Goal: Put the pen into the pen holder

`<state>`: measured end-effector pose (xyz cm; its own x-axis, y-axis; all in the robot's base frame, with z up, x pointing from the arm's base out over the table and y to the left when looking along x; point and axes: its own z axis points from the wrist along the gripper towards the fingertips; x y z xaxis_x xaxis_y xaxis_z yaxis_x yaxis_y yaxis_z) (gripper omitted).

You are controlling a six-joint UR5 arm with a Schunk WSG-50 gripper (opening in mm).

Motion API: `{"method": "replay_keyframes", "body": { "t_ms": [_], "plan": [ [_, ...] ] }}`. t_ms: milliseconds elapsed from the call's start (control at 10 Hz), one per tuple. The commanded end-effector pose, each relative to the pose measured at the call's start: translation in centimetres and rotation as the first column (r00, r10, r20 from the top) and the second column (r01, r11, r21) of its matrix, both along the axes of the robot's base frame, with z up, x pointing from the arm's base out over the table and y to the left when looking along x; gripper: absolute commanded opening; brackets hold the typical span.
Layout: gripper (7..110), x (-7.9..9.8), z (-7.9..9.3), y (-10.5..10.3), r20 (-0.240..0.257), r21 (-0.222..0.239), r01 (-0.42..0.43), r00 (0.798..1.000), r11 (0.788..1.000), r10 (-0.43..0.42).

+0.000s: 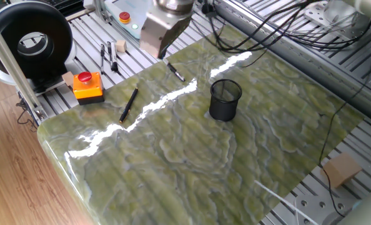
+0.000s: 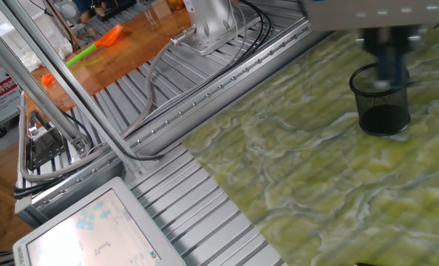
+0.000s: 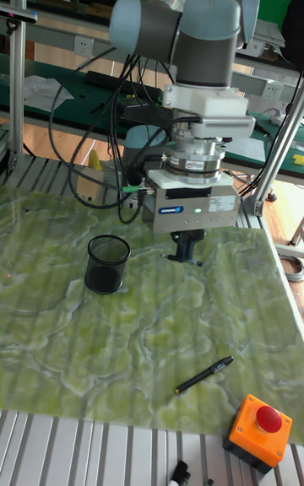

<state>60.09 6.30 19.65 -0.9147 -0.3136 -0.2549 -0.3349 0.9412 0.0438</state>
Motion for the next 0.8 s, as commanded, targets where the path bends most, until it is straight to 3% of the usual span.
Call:
{"method": "replay_keyframes", "body": {
  "t_ms": [0, 200, 400, 500, 600, 700],
  "plan": [
    [7, 0.2, -0.5, -3.9, 0.012, -0.067, 0.002, 1.000, 0.998, -0.001],
    [7, -0.3, 0.0, -2.8, -0.009, -0.082, 0.036, 0.999, 0.996, -0.037],
    [7, -0.2, 0.1, -2.0, -0.005, -0.048, 0.029, 1.000, 0.998, -0.030],
    [7, 0.8, 0.6, 0.1, 0.038, 0.035, 0.008, 0.999, 0.999, -0.009],
    [7, 1.2, 1.0, 1.3, 0.054, 0.088, 0.014, 0.998, 0.996, -0.019],
    [7, 1.4, 1.1, 1.5, 0.048, 0.111, 0.069, 0.996, 0.991, -0.075]
  ]
}}
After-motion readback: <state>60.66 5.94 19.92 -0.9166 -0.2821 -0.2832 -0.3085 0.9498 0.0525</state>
